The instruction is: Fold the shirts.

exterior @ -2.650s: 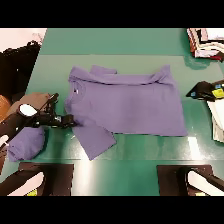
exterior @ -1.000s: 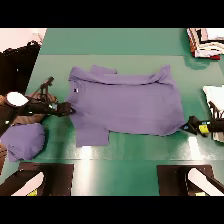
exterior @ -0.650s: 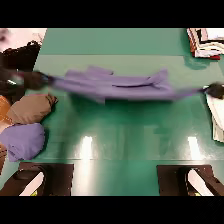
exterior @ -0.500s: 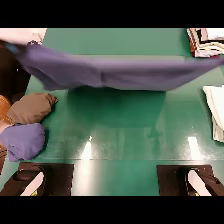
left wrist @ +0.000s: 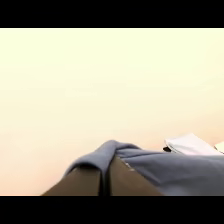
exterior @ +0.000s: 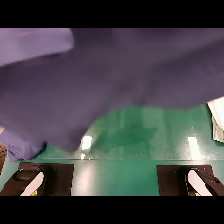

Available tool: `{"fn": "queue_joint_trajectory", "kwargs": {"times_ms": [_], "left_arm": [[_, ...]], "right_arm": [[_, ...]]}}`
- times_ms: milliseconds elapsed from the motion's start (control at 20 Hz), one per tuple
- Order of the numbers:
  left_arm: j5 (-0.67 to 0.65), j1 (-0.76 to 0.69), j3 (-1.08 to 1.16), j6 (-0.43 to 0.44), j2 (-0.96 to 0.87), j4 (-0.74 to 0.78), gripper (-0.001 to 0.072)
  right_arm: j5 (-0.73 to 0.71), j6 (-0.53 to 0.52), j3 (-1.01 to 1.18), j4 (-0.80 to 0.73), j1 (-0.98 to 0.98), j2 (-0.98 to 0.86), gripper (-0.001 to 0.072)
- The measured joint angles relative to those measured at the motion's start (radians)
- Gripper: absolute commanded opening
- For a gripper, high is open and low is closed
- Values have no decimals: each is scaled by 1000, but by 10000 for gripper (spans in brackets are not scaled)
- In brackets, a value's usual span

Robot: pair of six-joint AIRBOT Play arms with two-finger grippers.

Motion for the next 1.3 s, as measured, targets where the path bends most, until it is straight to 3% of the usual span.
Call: {"fn": "queue_joint_trajectory", "kwargs": {"times_ms": [300, 550, 800, 1050, 1200, 1300], "left_arm": [[-169, -1, -262, -18, -180, -13, 25], [-231, -8, -493, 2, -457, -45, 25], [-72, -11, -508, 20, -737, -60, 25], [156, -10, -401, 51, -864, -67, 25], [178, -8, -345, 117, -885, -60, 25], [109, -8, -311, 145, -890, -34, 25]], "right_arm": [[148, 11, -234, -26, 9, -178, 13], [163, -3, -418, -39, 73, -407, 13], [66, -6, -365, -36, 125, -685, 13], [10, -2, -147, -32, 138, -870, 13], [-15, 2, -111, -30, 138, -896, 12], [-31, 2, -148, -34, 138, -881, 12]]}}
